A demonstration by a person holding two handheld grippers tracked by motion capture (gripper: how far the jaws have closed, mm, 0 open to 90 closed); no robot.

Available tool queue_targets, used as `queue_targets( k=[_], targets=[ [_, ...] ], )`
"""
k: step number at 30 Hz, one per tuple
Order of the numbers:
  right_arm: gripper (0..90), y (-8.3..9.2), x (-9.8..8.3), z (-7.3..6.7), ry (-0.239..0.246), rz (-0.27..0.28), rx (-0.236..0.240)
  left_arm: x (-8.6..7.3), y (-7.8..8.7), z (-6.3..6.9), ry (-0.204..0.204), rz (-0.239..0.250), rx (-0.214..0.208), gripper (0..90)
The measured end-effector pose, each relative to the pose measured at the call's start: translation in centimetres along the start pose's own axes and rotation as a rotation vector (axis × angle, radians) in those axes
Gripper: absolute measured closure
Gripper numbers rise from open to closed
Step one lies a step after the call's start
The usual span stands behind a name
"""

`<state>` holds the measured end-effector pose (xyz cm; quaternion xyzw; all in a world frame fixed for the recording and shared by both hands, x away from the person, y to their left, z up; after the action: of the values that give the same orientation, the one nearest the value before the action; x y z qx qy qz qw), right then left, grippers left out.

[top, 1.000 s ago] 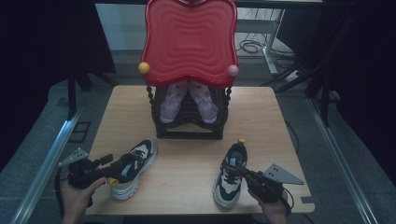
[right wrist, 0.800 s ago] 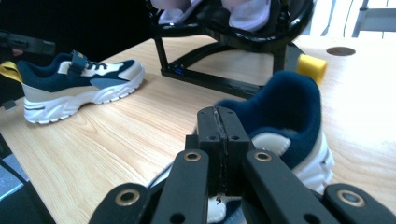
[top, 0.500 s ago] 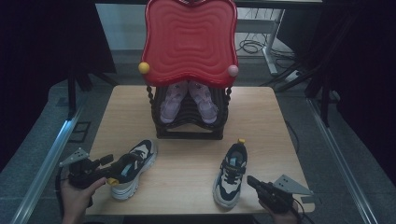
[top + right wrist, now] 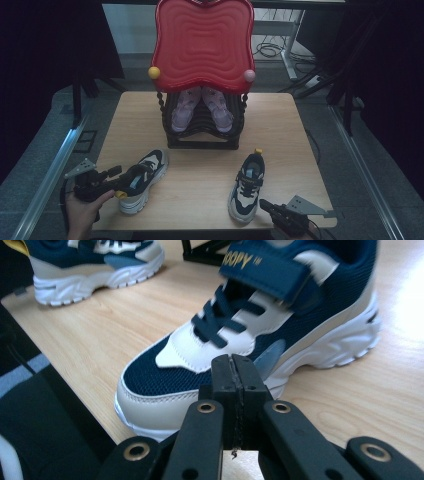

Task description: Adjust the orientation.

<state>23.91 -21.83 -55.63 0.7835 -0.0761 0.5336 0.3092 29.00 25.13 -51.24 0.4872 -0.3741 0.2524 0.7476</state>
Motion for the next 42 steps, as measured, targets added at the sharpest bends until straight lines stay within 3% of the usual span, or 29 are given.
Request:
queue_targets(
  k=[8,21,42],
  targets=[
    [89.5,-1.0,-0.4,-0.1,0.007,-0.036,0.016,-0.1,-0.2,0.0,-0.001,-0.004,-0.002,41.8],
    [89.5,-2.0,-0.3,-0.6,0.011,-0.035,0.04,-0.3,-0.4,-0.1,0.001,-0.015,-0.004,41.7],
    [89.5,-5.2,0.7,-2.2,0.102,-0.06,0.052,-0.4,-0.5,-0.2,0.005,-0.018,-0.004,41.7]
  ],
)
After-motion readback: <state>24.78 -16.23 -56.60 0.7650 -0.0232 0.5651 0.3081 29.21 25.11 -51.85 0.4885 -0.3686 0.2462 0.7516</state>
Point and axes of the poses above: each handheld gripper's, and its own axes: y roughly backward along the jaws, x roughly out of its top, z roughly to its right, the point moved 8 cm from there along -y, roughly forward along the jaws, and after that the axes turned 12 degrees about x, right-handed, at the moved point
